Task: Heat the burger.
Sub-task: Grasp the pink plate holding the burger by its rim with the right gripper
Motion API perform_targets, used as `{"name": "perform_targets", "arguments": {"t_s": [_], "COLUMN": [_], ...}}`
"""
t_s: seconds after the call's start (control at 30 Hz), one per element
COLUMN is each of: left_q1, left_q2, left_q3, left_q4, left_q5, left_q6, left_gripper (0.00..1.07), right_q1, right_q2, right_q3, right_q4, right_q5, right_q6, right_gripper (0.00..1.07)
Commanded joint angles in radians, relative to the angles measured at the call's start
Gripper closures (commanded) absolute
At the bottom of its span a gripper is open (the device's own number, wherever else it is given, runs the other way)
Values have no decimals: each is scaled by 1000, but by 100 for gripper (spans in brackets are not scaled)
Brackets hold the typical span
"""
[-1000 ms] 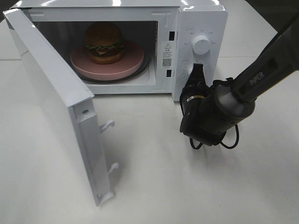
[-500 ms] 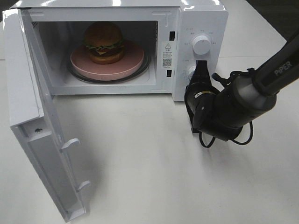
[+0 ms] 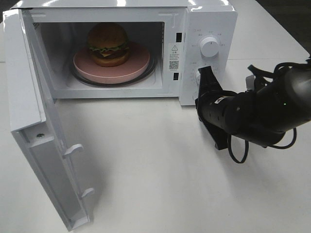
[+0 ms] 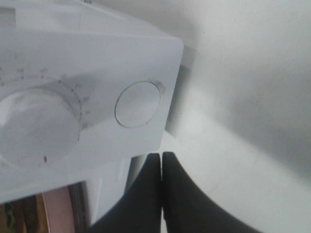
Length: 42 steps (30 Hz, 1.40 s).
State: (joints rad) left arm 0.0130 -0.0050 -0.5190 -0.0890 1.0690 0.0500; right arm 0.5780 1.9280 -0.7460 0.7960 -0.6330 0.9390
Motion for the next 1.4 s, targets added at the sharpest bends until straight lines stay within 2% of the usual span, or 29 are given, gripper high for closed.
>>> {"name": "perform_targets", "arguments": {"t_s": [0.03,0.23,0.57,0.7,0.83,0.87,0.9,0.93,0.97,1.1,1.33,1.4], "left_q1": [2,2,2,2,2,2,2,2,2,2,2,2], "left_q2": [-16,-16,-16,-16,-16,-16,-16,-16,-16,-16,-16,-16], "left_q3": [3,3,3,3,3,3,3,3,3,3,3,3], "left_q4": [-1,-1,-1,-1,-1,-1,-1,-1,-1,-1,-1,-1], "left_q5": [0,0,0,0,0,0,0,0,0,0,0,0], "left_q6": [-4,-4,-4,-4,-4,-4,-4,-4,-4,-4,-4,-4], "left_gripper": [8,8,8,8,8,8,8,8,8,8,8,8], "right_q1": [-5,-9,-9,-9,-9,-9,-9,-9,-9,-9,-9,-9], "right_q2": [-74,-175,-261,-302,-342,-356,-356,-362,-362,-363,-363,-363], "right_q3": [22,26,26,23,-17,-51,-51,-94,-94,-179,-245,-266], "right_q4": [-42,-125,-133,-183,-296,-380,-380,-458,-458,-625,-734,-783], "right_q5": [87,240,502,620,776,869,869,969,969,1198,1366,1398], "right_q6": [-149,-488,-801,-881,-950,-971,-971,-981,-981,-1082,-1310,-1474], "right_gripper": [107,106,105,105,105,104,104,104,104,104,103,102]}}
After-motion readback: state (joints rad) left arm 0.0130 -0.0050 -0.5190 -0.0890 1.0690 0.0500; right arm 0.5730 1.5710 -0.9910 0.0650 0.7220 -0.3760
